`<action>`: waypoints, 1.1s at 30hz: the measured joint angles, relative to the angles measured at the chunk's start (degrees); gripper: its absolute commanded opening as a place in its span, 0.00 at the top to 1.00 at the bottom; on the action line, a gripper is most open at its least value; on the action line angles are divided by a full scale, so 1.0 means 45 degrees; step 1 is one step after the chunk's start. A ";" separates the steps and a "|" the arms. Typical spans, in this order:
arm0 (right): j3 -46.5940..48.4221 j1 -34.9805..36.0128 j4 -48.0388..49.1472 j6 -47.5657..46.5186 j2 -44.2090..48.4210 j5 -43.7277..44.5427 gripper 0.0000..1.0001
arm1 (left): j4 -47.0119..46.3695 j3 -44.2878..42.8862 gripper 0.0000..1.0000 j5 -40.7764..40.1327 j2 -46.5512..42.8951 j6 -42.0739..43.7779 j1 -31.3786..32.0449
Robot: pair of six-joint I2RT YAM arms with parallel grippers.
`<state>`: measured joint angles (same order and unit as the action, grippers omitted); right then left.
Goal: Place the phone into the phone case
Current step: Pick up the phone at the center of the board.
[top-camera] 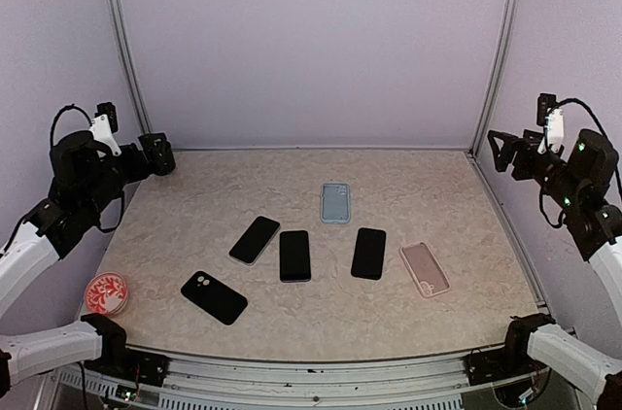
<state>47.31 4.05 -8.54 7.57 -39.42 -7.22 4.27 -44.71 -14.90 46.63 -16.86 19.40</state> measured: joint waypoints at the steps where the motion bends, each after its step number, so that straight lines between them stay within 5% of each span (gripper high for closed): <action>1: 0.0000 -0.0005 -0.0019 0.0010 0.0053 -0.0063 0.01 | 0.0000 -0.0005 0.01 0.0073 0.0005 -0.0015 -0.0010; 22: -0.1030 -0.0112 0.0092 0.1540 0.0704 -0.3211 0.00 | -0.0510 0.0340 0.01 0.1797 0.0117 -0.2079 -0.0772; 33: -0.1477 0.0102 -0.0597 0.1987 -0.1112 -0.2827 0.01 | -0.0471 0.0340 0.01 0.0355 0.0952 -0.2443 0.1880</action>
<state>40.66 4.51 -11.22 16.51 -44.42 -19.94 2.15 -43.18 -13.30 50.92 -27.86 27.86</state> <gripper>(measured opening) 0.995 0.989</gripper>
